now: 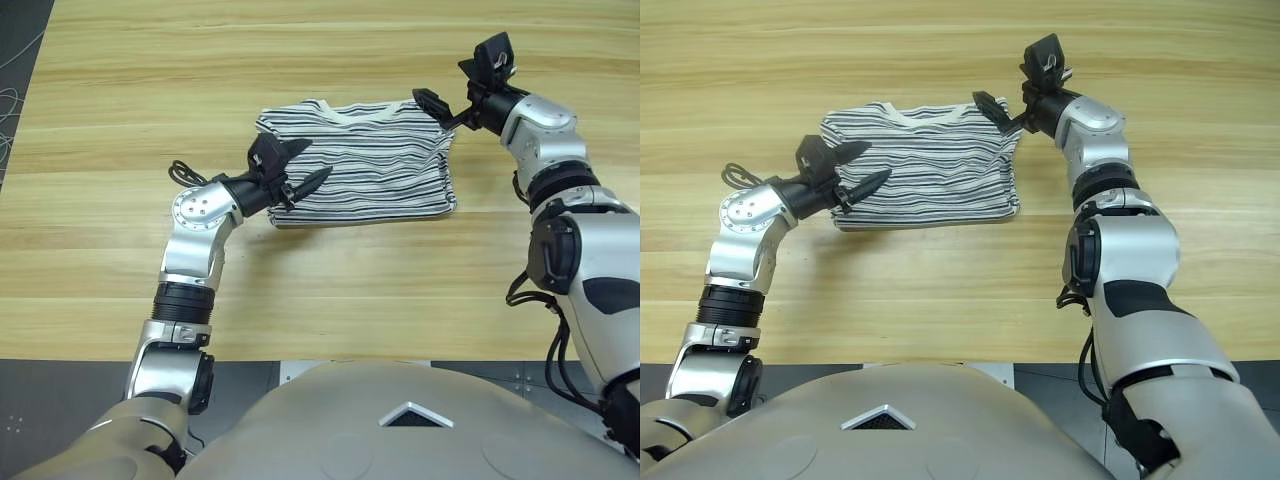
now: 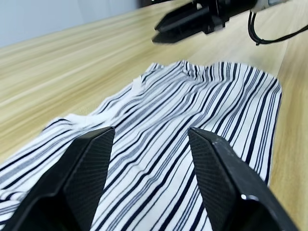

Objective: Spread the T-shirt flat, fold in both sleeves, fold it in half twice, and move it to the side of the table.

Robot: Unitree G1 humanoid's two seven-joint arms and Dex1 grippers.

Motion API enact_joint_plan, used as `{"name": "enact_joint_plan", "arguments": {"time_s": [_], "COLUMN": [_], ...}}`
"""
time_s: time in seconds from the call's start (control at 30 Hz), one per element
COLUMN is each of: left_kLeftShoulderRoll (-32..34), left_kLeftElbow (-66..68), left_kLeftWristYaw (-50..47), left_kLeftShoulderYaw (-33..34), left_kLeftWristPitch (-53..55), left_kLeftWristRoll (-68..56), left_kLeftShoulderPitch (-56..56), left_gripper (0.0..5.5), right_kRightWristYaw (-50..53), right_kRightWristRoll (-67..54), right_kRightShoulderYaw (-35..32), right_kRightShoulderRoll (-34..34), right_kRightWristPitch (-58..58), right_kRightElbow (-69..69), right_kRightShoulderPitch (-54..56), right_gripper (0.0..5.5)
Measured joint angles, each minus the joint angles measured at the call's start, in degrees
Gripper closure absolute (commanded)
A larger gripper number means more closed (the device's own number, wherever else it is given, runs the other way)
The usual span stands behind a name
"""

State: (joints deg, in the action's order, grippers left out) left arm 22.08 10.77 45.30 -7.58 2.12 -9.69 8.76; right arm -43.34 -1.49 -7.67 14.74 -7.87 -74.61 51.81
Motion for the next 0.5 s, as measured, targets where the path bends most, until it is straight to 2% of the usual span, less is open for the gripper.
{"name": "enact_joint_plan", "arguments": {"time_s": [0.3,0.5], "left_kLeftShoulderRoll": [-2.44,-1.27], "left_kLeftElbow": [2.64,2.21], "left_kLeftWristYaw": [-5.23,0.86], "left_kLeftShoulderYaw": [-0.95,-7.47], "left_kLeftWristPitch": [-1.05,-1.69], "left_kLeftWristRoll": [3.65,4.61], "left_kLeftShoulderPitch": [-0.03,-5.74], "left_gripper": [2.69,2.69], "right_kRightWristYaw": [1.71,2.34], "right_kRightWristRoll": [0.92,1.94], "right_kRightShoulderYaw": [1.68,3.38], "right_kRightShoulderRoll": [-1.03,-1.41], "right_kRightWristPitch": [-5.58,-5.79], "right_kRightElbow": [2.23,2.50], "right_kRightShoulderPitch": [-3.65,-3.64], "right_gripper": [2.12,3.14]}}
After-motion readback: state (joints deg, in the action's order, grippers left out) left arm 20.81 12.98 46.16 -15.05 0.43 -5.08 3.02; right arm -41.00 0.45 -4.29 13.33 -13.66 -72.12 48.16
